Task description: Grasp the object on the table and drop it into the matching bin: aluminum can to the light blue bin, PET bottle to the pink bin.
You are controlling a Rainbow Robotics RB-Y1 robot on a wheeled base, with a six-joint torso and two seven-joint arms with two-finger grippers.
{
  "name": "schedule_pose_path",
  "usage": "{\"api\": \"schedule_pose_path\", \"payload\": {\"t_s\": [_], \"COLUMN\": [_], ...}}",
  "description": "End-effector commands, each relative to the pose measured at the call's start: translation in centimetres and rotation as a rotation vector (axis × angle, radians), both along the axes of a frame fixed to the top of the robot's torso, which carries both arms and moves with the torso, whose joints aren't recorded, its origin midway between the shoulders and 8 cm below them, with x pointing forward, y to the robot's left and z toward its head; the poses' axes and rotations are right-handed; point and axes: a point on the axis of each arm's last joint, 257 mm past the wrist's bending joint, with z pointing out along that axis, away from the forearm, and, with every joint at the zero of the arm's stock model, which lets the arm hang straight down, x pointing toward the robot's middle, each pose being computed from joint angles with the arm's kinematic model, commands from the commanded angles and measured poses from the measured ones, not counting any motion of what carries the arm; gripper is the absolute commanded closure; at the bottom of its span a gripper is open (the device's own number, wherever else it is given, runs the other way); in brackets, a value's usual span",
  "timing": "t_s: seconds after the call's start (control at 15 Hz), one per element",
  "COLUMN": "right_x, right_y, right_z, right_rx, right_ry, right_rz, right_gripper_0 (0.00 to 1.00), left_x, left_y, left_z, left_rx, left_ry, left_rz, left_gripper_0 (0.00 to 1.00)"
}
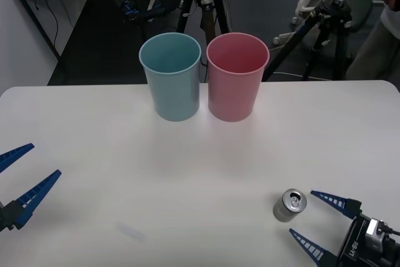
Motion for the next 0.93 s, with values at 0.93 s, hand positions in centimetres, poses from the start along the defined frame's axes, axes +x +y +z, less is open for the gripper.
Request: {"api": "schedule_pose_path", "payload": {"t_s": [0.93], "right_x": [3.3], "right_y": [5.1], "right_z": [-0.6], "right_rx": [0.008], "right_ry": [-0.004], "right_rz": [0.015], "right_gripper_0": [0.0], "left_x": [0.0], "left_y": [0.0], "left_z": [0.0], "left_rx": [0.0], "left_ry": [0.0], "left_rz": [0.0], "left_gripper_0": [0.0]}}
